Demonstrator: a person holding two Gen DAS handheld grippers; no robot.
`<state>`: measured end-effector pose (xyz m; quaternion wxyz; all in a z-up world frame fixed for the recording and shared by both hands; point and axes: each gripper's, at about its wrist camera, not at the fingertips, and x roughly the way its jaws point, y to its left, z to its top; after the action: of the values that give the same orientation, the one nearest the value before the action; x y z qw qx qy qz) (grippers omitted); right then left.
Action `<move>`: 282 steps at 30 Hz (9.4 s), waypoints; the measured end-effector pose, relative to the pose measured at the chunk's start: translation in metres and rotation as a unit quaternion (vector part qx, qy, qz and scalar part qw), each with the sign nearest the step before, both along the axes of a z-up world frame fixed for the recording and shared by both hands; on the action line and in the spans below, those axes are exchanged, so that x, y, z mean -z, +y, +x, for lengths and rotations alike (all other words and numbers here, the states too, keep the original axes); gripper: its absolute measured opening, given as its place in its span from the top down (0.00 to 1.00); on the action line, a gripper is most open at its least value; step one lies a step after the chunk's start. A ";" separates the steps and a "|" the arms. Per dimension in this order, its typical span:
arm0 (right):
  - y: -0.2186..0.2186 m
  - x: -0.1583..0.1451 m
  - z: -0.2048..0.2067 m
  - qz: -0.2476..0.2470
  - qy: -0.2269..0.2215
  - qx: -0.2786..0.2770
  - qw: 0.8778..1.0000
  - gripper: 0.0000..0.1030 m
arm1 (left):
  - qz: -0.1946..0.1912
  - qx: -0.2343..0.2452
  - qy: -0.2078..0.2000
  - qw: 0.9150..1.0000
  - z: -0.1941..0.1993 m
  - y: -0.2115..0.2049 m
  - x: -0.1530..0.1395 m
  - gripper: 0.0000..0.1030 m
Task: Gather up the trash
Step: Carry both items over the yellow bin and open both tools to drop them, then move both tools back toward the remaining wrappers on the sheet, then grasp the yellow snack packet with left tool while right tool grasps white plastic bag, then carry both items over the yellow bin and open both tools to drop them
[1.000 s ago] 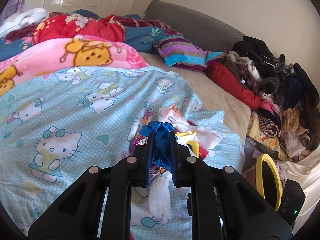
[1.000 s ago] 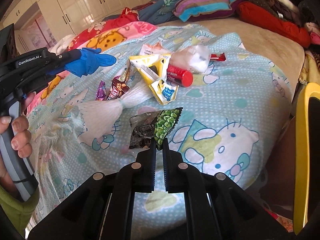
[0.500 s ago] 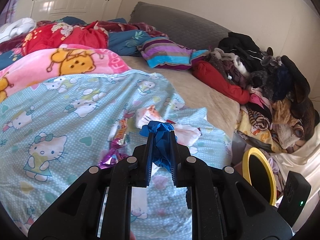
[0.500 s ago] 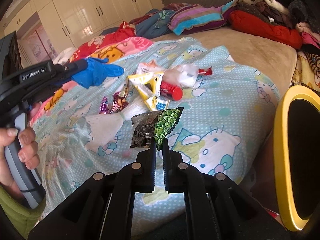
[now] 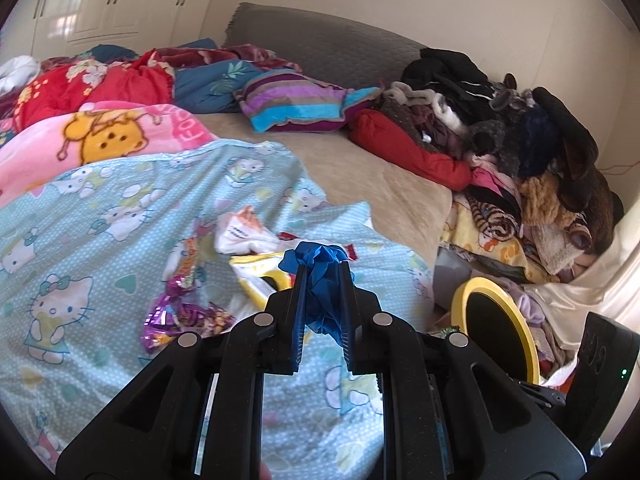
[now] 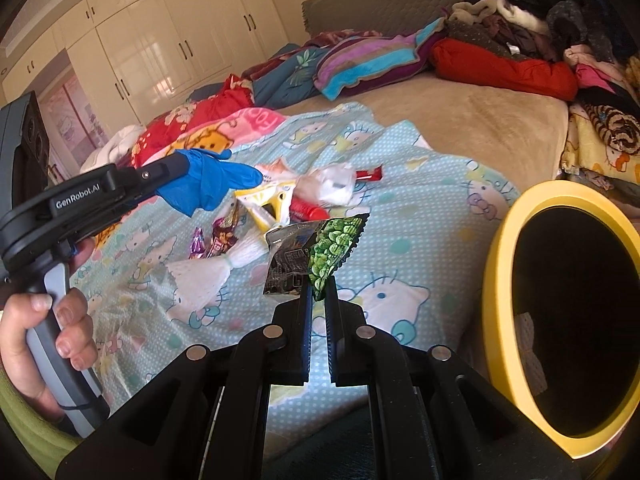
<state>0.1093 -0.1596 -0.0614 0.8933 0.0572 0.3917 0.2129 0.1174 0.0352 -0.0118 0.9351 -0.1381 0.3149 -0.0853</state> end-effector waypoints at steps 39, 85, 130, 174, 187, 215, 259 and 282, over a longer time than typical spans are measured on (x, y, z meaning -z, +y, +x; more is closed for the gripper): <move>-0.128 -0.028 -0.007 -0.004 -0.039 0.121 0.992 0.94 | 0.024 0.101 -0.014 0.994 -0.008 -0.090 -0.016 0.91; -0.246 0.007 0.006 -0.022 0.020 0.248 0.968 0.94 | 0.074 0.279 0.038 0.957 -0.008 -0.241 0.040 0.90; -0.171 -0.035 -0.002 0.000 -0.049 0.162 0.986 0.50 | 0.064 0.104 -0.011 0.992 -0.005 -0.121 0.004 0.26; 0.054 -0.003 0.108 -0.078 -0.029 -0.056 0.995 0.54 | -0.016 -0.066 0.063 0.996 0.051 0.062 0.049 0.29; 0.072 0.032 0.164 -0.097 0.013 -0.075 0.992 0.66 | -0.032 -0.032 0.104 0.994 0.089 0.050 0.073 0.45; 0.022 -0.002 0.110 -0.024 -0.043 -0.036 0.998 0.98 | -0.070 -0.014 0.080 0.994 0.067 0.033 0.061 0.91; -0.102 -0.024 0.051 0.012 -0.023 0.080 0.996 0.93 | -0.051 0.084 0.012 0.995 0.024 -0.053 -0.006 0.92; -0.009 0.024 0.038 -0.052 -0.008 -0.027 0.998 0.96 | -0.039 0.046 -0.013 0.998 0.014 -0.028 -0.026 0.91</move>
<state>0.1472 -0.1681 -0.0857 0.8919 -0.0019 0.3969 0.2169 0.1316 0.0075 0.0145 0.9281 -0.1590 0.3049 -0.1426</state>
